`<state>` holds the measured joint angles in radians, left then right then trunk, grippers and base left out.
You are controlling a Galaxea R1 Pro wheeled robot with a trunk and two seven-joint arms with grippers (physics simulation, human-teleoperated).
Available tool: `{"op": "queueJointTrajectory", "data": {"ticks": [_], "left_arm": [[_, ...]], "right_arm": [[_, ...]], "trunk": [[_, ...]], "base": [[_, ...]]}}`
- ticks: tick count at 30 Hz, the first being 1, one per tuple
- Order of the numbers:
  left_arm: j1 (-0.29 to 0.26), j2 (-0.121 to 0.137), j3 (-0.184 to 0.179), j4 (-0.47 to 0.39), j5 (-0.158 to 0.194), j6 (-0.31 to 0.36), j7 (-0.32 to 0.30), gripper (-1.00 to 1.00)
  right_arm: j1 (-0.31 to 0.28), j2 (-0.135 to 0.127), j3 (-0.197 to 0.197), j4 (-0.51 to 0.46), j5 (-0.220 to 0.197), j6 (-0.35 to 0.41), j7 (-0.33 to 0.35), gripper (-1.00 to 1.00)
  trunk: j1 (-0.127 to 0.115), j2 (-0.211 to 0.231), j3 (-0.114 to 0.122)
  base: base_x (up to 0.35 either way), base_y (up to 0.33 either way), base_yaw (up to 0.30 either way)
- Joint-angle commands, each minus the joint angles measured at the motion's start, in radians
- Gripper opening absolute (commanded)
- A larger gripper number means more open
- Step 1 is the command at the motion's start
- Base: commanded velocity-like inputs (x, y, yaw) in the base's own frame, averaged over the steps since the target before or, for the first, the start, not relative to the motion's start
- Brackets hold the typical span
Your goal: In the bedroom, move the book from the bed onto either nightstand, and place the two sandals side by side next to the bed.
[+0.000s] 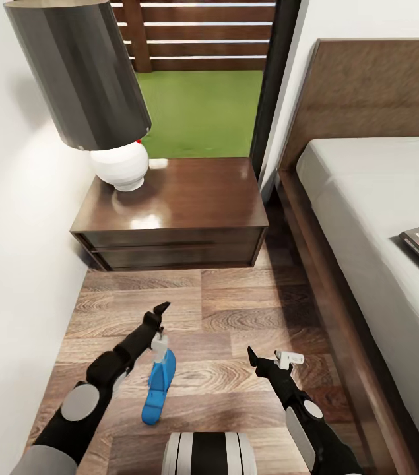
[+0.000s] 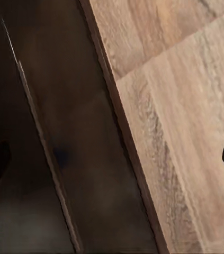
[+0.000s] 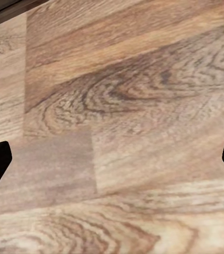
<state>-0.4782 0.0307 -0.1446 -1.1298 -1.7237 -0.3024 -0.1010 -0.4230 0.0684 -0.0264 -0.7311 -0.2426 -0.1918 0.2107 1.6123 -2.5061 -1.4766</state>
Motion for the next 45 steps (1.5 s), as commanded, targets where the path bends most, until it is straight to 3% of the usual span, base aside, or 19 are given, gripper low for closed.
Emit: {"op": "queueJointTrajectory", "data": {"ticks": [1, 2, 5, 6, 14, 16, 18, 20, 23, 26, 29, 32, 34, 37, 41, 45], "left_arm": [[-0.003, 0.000, -0.001, -0.014, -0.070, -0.002, -0.023, 1.00], [-0.005, -0.002, -0.001, -0.024, -0.121, -0.001, -0.040, 1.00], [-0.007, -0.006, -0.003, -0.042, -0.206, 0.002, -0.066, 1.00], [-0.007, -0.009, -0.004, -0.046, -0.218, 0.004, -0.069, 1.00], [-0.008, -0.022, -0.009, -0.049, -0.237, 0.002, -0.075, 1.00], [-0.008, -0.022, -0.017, -0.048, -0.238, -0.002, -0.077, 1.00], [-0.008, -0.016, -0.049, -0.047, -0.243, -0.032, -0.082, 1.00], [-0.008, -0.014, -0.060, -0.047, -0.258, -0.055, -0.086, 1.00], [-0.009, -0.016, -0.070, -0.052, -0.336, -0.088, -0.088, 1.00], [-0.009, -0.019, -0.074, -0.064, -0.373, -0.111, -0.088, 1.00], [-0.009, -0.019, -0.077, -0.071, -0.387, -0.153, -0.089, 1.00], [-0.009, -0.016, -0.081, -0.099, -0.397, -0.258, -0.089, 1.00], [-0.010, -0.014, -0.082, -0.134, -0.421, -0.367, -0.091, 1.00], [-0.010, -0.013, -0.082, -0.214, -0.515, -0.517, -0.152, 1.00], [-0.010, -0.011, -0.082, -0.261, -0.548, -0.623, -0.214, 1.00], [-0.010, -0.011, -0.083, -0.264, -0.552, -0.642, -0.237, 1.00]], "right_arm": [[0.000, 0.001, -0.003, 0.001, -0.011, -0.001, 0.009, 1.00], [0.000, 0.001, -0.003, 0.001, -0.011, -0.001, 0.009, 1.00], [0.000, 0.001, -0.003, 0.002, -0.011, -0.001, 0.009, 1.00], [0.000, 0.001, -0.003, 0.003, -0.011, -0.001, 0.009, 1.00], [0.000, 0.001, -0.003, 0.007, -0.011, -0.001, 0.009, 1.00], [0.000, 0.001, -0.003, 0.007, -0.011, -0.001, 0.009, 1.00], [0.000, 0.001, -0.003, 0.007, -0.011, -0.001, 0.009, 1.00], [0.000, 0.001, -0.003, 0.007, -0.011, -0.001, 0.009, 1.00], [0.000, 0.001, -0.003, 0.007, -0.011, -0.001, 0.009, 1.00], [0.000, 0.001, -0.003, 0.007, -0.011, -0.001, 0.009, 1.00], [0.000, 0.001, -0.003, 0.007, -0.011, -0.001, 0.009, 1.00], [0.000, 0.001, -0.003, 0.007, -0.011, -0.001, 0.009, 1.00], [0.000, 0.001, -0.003, 0.007, -0.011, -0.001, 0.009, 1.00], [0.000, 0.001, -0.003, 0.007, -0.009, -0.001, 0.009, 1.00], [0.000, 0.001, -0.003, 0.007, -0.010, -0.001, 0.009, 1.00], [0.000, 0.001, -0.003, 0.006, -0.009, -0.001, 0.009, 1.00]], "trunk": [[0.000, 0.000, -0.001], [0.000, 0.000, -0.001], [0.000, 0.000, -0.001], [0.000, 0.000, -0.001], [0.000, 0.000, -0.001], [0.000, 0.000, -0.001], [0.000, 0.000, -0.001], [0.000, 0.000, -0.001], [0.000, 0.000, -0.001], [0.000, 0.000, -0.001], [0.000, 0.000, -0.001], [0.000, 0.000, -0.001], [0.000, 0.000, -0.001], [0.000, 0.000, -0.001], [0.000, 0.000, -0.001], [0.000, 0.000, -0.001]], "base": [[0.000, 0.000, 0.000], [0.000, 0.000, 0.000], [0.000, 0.000, 0.000], [0.000, 0.000, 0.000], [0.000, 0.000, 0.000], [0.000, 0.000, 0.000], [0.000, 0.000, 0.000], [0.000, 0.000, 0.000], [0.000, 0.000, 0.000], [0.000, 0.000, 0.000], [0.000, 0.000, 0.000], [0.000, 0.000, 0.000], [0.000, 0.000, 0.000], [0.000, 0.000, 0.000], [0.000, 0.000, 0.000], [0.000, 0.000, 0.000]]}}
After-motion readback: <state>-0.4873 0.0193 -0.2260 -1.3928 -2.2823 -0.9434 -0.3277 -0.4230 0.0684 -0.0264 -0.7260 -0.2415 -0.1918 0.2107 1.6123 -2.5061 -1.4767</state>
